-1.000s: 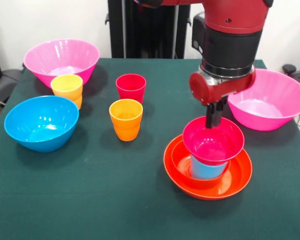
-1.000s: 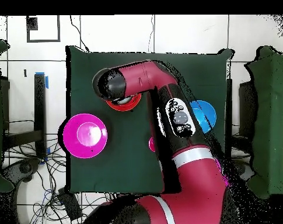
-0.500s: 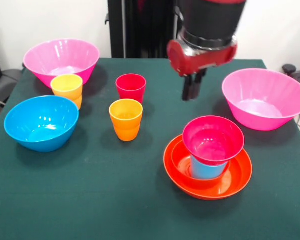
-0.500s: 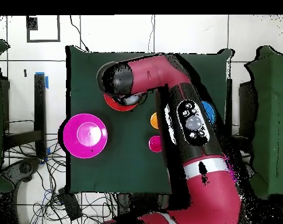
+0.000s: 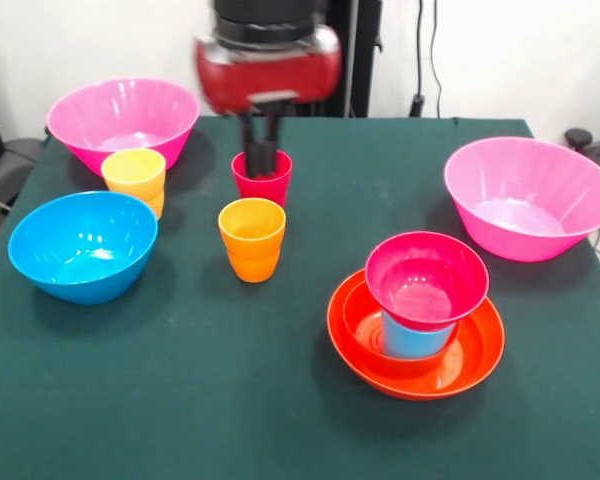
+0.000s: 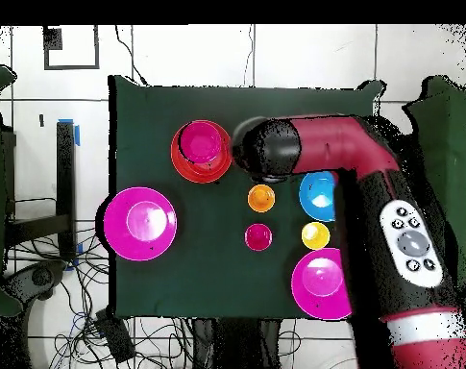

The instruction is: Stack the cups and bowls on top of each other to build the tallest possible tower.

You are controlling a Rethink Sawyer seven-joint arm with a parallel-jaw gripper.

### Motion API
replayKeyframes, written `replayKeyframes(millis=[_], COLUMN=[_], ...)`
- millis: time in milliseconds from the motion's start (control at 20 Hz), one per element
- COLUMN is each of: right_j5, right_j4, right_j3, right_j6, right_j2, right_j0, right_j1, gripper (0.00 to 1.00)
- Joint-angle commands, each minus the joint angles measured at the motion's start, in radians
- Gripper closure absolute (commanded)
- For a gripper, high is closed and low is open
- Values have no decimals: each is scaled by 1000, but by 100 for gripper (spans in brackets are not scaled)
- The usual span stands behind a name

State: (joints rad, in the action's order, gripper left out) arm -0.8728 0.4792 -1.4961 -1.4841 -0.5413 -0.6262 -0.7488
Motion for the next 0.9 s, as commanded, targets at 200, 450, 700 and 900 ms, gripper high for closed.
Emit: replayKeyframes(millis=[200, 450, 700, 900], right_j5=[-112, -143, 134, 203], right_j4=[-178, -265, -242, -223], right_j3=[-325, -350, -476, -509], right_j6=[33, 48, -14, -16], right_j2=[-26, -41, -46, -48], right_j0=[-12, -17, -11, -10], right_j1=[-378, -457, -400, -359], gripper=[100, 100, 100, 100])
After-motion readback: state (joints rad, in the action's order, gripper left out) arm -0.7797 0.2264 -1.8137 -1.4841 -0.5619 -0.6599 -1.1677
